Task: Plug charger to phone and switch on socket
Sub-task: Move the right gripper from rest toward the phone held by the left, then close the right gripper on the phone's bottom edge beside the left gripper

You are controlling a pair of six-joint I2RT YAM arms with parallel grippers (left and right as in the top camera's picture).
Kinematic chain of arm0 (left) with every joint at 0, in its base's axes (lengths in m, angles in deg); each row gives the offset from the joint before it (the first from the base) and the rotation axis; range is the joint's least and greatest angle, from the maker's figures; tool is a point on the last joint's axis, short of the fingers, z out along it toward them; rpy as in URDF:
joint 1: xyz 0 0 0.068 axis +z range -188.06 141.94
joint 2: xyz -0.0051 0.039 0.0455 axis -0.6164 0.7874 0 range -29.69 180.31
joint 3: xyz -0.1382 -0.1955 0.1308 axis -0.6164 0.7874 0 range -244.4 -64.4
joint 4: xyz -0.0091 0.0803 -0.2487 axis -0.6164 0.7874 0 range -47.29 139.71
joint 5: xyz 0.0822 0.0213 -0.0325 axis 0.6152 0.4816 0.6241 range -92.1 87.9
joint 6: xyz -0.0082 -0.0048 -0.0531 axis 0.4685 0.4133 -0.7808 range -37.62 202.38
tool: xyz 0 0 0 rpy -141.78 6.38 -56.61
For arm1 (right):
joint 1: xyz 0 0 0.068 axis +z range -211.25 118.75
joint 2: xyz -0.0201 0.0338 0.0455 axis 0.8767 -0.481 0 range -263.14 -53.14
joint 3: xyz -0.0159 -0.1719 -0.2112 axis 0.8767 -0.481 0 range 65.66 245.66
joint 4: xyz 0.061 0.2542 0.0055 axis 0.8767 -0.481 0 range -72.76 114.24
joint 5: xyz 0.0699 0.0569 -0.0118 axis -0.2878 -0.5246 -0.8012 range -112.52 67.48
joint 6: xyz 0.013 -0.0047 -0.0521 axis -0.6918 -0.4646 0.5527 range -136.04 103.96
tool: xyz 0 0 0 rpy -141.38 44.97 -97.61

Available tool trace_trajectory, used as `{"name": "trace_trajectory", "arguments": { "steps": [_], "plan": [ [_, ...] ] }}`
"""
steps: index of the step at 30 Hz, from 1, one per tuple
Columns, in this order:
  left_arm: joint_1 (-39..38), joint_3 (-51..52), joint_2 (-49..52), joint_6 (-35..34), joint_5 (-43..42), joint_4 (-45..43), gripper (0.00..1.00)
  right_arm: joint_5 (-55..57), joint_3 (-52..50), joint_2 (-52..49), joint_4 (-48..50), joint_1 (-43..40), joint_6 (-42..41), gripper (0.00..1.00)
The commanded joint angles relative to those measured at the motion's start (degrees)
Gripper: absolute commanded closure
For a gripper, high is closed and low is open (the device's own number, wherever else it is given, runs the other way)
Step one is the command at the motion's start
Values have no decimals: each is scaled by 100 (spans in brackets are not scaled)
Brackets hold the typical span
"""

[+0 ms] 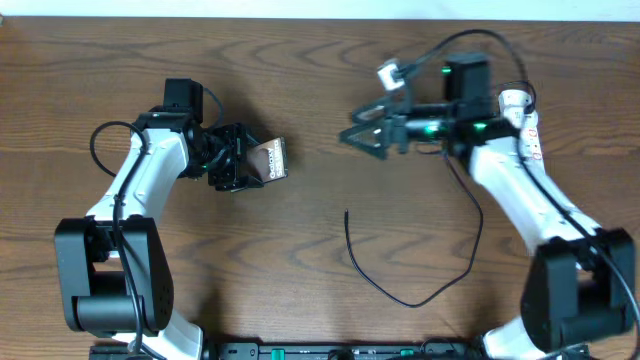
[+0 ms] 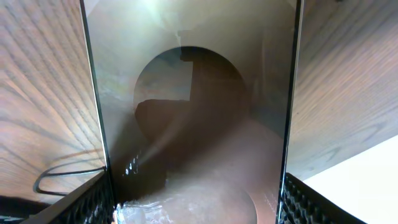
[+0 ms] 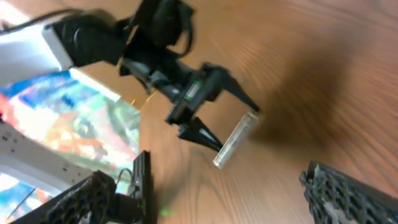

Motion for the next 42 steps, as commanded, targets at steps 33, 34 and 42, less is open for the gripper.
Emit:
{"name": "trace_trajectory", "arguments": {
  "steps": [33,34,42],
  "plan": [
    [-101,-173,-179,31,46,122,93,3117,170,-341,-234,1486,-2966,10],
    [-101,-173,-179,31,46,122,93,3117,170,-354,-299,1508,-3034,10],
    [-101,-173,-179,31,46,125,93,3217,188,-358,-588,1696,-3287,8]
  ]
}}
